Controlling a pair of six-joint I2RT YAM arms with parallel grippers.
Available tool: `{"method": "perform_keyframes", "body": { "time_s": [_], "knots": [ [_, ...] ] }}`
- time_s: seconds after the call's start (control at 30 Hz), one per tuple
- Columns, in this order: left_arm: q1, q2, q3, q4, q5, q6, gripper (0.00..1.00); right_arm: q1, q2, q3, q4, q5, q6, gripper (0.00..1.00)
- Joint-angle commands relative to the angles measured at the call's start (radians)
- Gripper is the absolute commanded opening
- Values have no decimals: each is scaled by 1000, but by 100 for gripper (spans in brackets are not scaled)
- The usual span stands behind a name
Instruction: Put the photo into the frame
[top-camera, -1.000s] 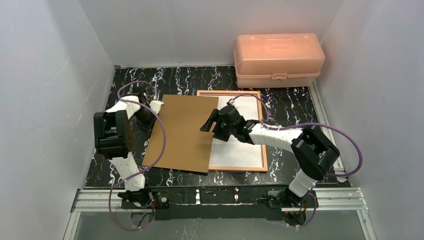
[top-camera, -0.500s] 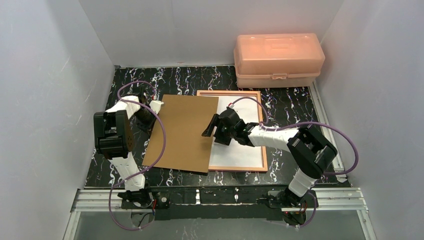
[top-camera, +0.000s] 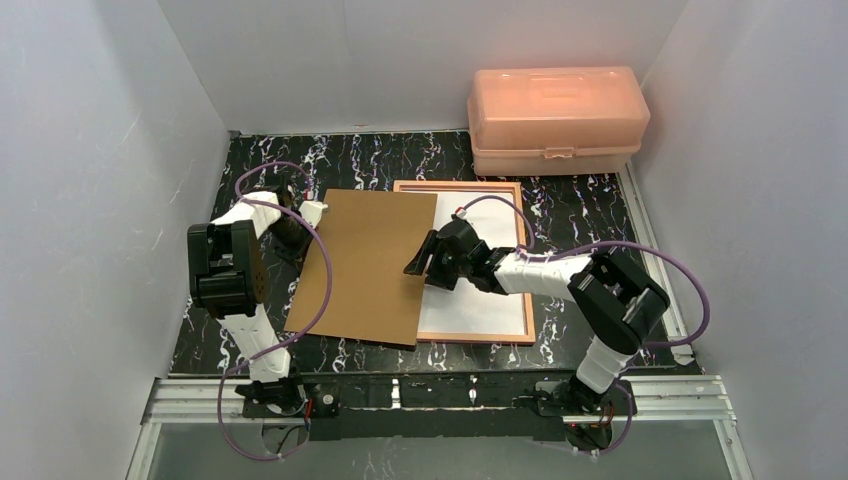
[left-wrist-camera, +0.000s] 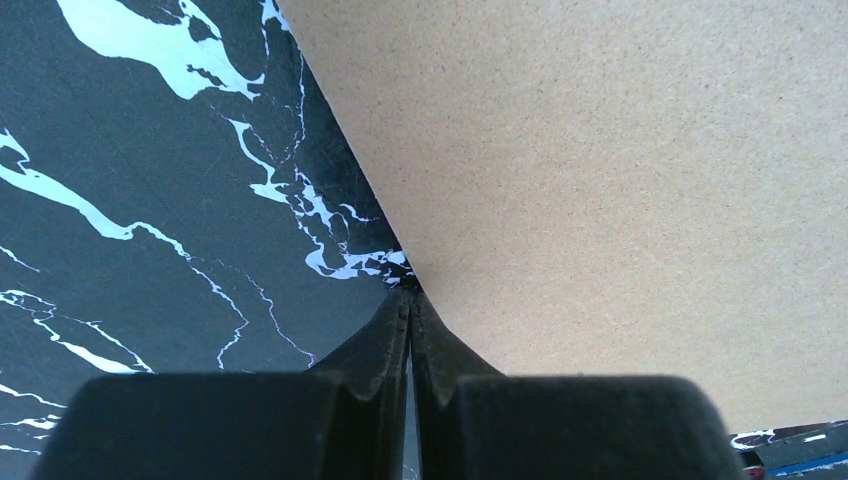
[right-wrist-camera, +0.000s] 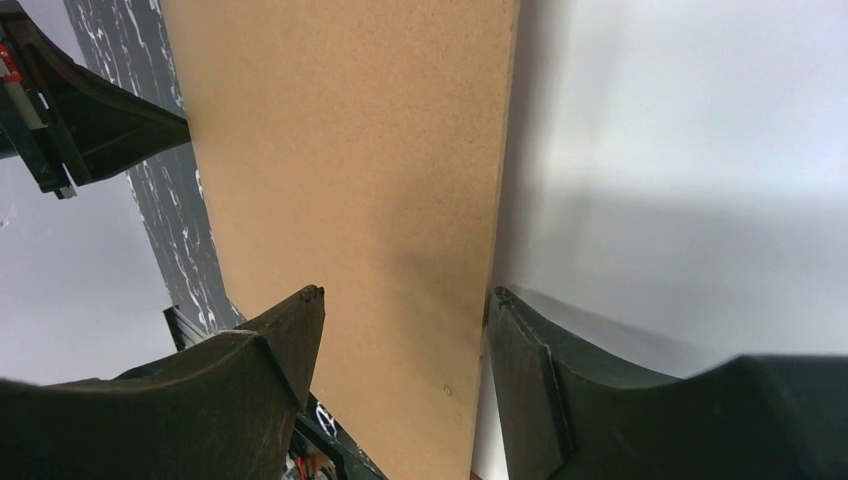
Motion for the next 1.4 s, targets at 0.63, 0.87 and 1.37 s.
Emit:
{"method": "perform_keyframes", "body": {
  "time_s": [0.63,0.87,1.37],
  "knots": [
    [-9,15,-15,-52,35,1,0,6,34,16,371,-155,48,44],
    [-8,5,-10,-63,36,3,0,10,-2,17,478,-200,39,27],
    [105,-89,778,-702,440,-15,53,13,-139,368,52,-138,-325,1]
  ]
}}
